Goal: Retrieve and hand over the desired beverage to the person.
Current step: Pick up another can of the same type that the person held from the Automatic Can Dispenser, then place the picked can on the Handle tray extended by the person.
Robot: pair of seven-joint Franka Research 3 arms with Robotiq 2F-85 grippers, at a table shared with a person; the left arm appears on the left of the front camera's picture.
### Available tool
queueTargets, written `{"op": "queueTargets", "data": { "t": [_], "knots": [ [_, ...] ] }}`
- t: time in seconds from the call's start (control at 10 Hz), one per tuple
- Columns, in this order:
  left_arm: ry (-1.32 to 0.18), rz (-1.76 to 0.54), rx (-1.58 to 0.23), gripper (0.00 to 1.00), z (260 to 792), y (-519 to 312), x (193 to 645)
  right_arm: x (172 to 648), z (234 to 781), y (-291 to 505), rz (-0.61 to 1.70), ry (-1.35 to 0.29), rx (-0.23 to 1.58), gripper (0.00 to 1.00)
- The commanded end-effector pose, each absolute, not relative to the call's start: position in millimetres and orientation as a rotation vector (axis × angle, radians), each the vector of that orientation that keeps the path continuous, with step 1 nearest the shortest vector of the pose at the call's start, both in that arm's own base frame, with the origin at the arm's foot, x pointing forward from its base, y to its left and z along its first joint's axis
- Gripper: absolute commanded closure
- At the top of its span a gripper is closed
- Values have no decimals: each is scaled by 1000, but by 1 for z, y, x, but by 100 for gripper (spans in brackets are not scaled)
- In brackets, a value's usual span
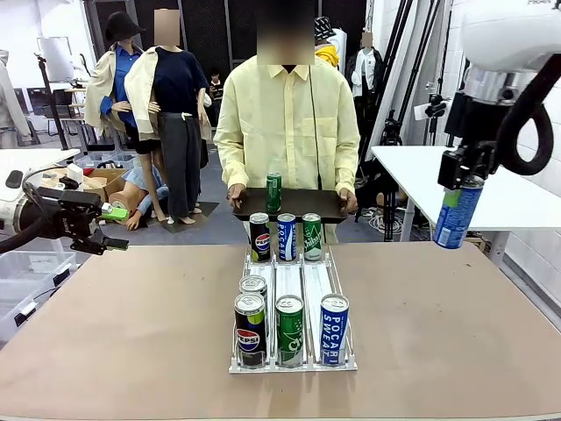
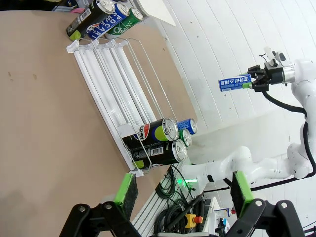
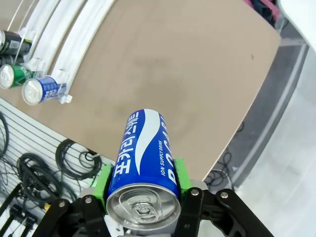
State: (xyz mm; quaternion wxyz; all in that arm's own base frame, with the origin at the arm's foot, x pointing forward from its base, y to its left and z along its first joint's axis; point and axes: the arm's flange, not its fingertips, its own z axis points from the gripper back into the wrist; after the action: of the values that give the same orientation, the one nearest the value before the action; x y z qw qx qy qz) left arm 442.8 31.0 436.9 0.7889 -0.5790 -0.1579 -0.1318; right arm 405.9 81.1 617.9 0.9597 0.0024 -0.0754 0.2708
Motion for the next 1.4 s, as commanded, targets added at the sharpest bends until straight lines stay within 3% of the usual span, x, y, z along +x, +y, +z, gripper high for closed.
{"op": "queueTargets", "data": {
  "t": [0.0,1.3],
  "knots": [
    [-347,-286,-1249,0,439,32,442,401,615,71,595,-171,16,68],
    [-347,-286,-1249,0,439,32,442,406,618,81,549,-153,5,68]
  ]
}}
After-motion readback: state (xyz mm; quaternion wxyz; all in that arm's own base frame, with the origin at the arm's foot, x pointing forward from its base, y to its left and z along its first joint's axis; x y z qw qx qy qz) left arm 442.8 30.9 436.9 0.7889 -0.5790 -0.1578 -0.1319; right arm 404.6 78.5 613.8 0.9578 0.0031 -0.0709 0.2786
